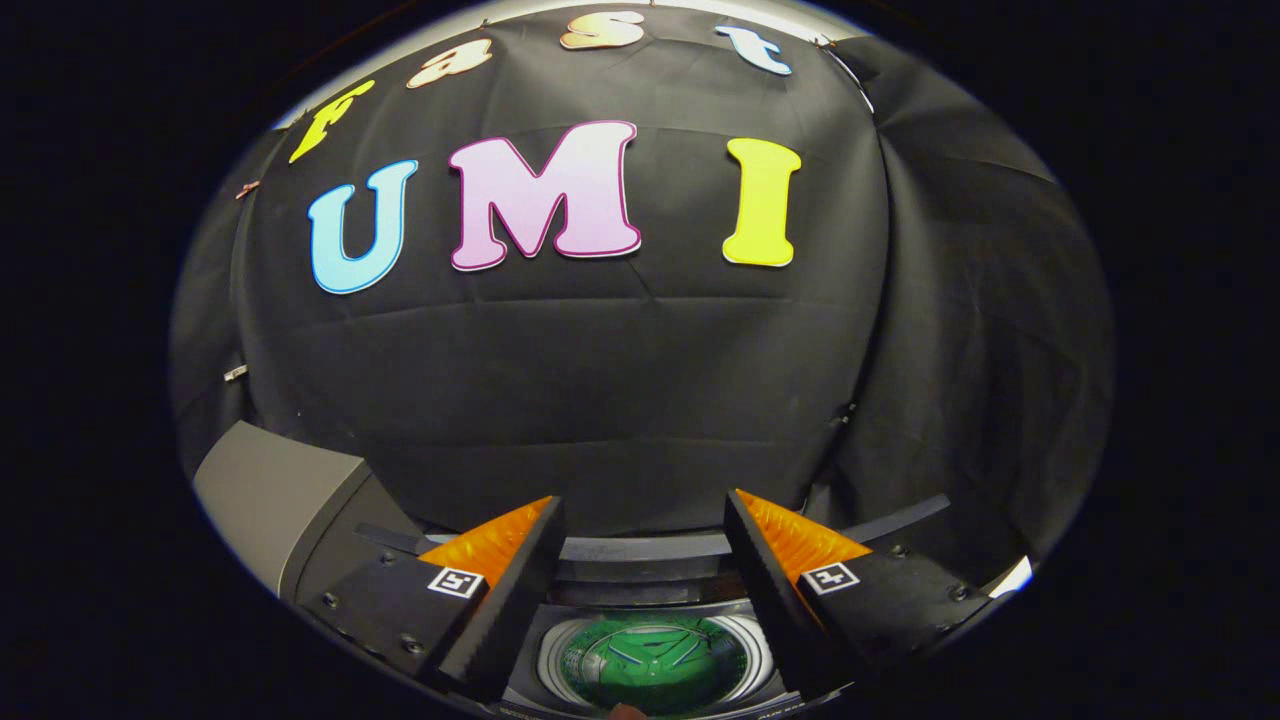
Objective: Put the clothes into the washing machine and then close the washing machine lid.
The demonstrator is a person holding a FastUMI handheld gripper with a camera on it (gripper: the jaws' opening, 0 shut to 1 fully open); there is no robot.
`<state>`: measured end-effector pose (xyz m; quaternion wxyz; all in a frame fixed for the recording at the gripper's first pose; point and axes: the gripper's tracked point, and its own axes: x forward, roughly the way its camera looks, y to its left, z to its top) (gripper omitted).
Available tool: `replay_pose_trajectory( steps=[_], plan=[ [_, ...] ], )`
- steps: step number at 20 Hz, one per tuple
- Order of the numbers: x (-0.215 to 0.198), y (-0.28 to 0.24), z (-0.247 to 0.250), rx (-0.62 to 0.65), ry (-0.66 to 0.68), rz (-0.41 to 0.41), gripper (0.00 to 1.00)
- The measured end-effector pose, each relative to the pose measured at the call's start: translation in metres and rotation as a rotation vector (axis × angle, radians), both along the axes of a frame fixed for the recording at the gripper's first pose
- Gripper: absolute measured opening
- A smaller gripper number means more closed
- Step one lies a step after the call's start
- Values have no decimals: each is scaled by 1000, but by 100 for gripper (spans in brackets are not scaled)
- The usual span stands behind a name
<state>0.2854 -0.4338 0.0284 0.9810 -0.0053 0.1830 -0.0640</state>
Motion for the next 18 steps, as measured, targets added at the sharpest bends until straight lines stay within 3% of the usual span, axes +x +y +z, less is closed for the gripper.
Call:
replay_pose_trajectory(
  steps=[8,18],
  plan=[
    [-40,3,-21,32,36,-14,99],
    [-73,13,-114,16,259,11,100]
  ],
)
